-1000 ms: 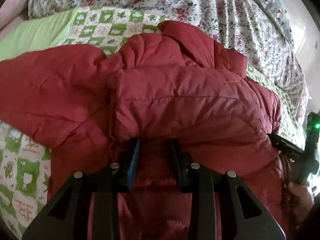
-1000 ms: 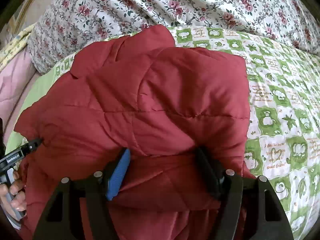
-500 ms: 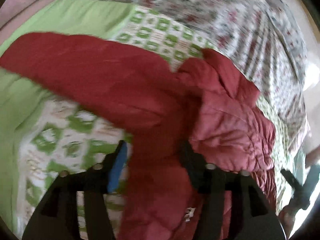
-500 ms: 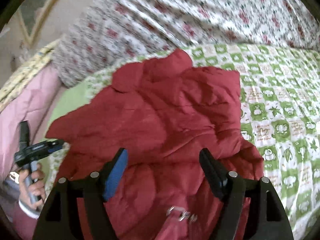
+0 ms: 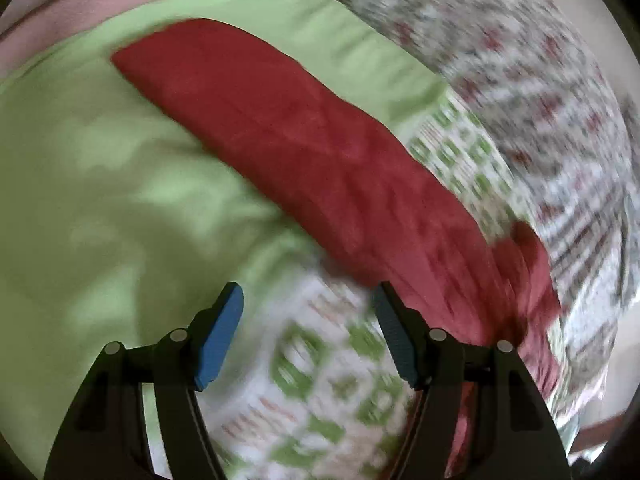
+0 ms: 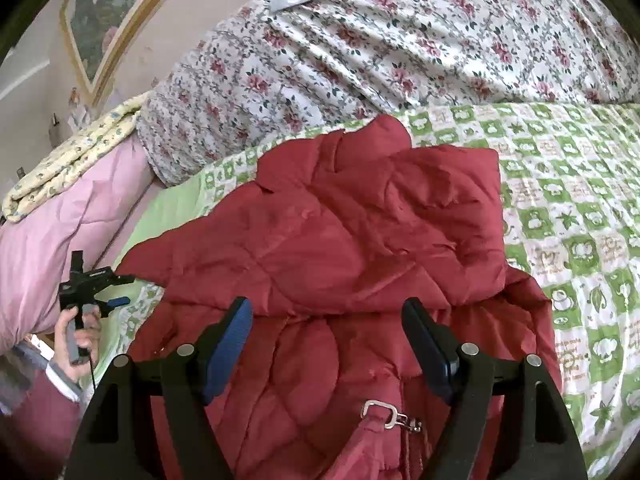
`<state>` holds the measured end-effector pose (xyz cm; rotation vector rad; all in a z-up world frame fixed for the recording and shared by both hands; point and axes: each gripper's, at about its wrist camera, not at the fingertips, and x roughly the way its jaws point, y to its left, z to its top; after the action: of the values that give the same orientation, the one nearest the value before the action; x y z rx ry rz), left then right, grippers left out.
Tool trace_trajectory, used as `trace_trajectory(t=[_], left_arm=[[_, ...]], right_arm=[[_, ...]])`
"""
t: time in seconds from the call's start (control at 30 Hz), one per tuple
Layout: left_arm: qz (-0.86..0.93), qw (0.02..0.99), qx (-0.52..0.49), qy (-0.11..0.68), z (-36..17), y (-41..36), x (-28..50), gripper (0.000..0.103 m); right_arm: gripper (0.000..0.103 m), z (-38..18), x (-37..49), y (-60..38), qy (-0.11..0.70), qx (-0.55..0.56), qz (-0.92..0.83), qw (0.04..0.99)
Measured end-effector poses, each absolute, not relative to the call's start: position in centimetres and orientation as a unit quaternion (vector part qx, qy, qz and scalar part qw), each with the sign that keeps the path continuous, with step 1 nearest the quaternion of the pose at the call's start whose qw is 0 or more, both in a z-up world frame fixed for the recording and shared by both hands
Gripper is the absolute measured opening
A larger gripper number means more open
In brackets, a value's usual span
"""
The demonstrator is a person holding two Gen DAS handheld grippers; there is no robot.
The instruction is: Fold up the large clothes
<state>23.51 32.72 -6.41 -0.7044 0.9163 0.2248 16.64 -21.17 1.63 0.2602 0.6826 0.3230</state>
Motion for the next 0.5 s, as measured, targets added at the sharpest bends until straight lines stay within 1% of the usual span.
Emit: trace_trajectory(t=[0.13,0.27,0.4,0.43,0.47,0.5], left_arm=[[0.128,0.813,-0.372,0.429,-7.9,36.7,25.3,0.067],[0.136,0.800,-0.410,0.416,-8.7,39.7,26.9,0.067],[0.152,0.810,-0.389,0.411,-7.7,40.3,28.2,0.067],[0.154,0.817,-0.376,0.410,-7.3,40.1,28.5,0.058],[0.151,0.824,-0.363,0.408,-6.9,39.8,28.7,0.046],[0.149,0.829,-0.352,0.408,-6.4,39.6,28.8,0.026]], right_arm=[[0.079,1.7,16.7,-21.4,0.328,0.126,0.159,0.922],[0.079,1.3,17.1,-21.3,0.349,0.118,0.144,0.919],[0.079,1.0,17.5,-20.7,0.373,0.098,0.131,0.913],[0.079,1.1,17.5,-20.5,0.374,0.096,0.133,0.913],[0.079,1.1,17.5,-20.4,0.373,0.093,0.136,0.913],[0.079,1.2,17.4,-20.2,0.372,0.089,0.137,0.914]])
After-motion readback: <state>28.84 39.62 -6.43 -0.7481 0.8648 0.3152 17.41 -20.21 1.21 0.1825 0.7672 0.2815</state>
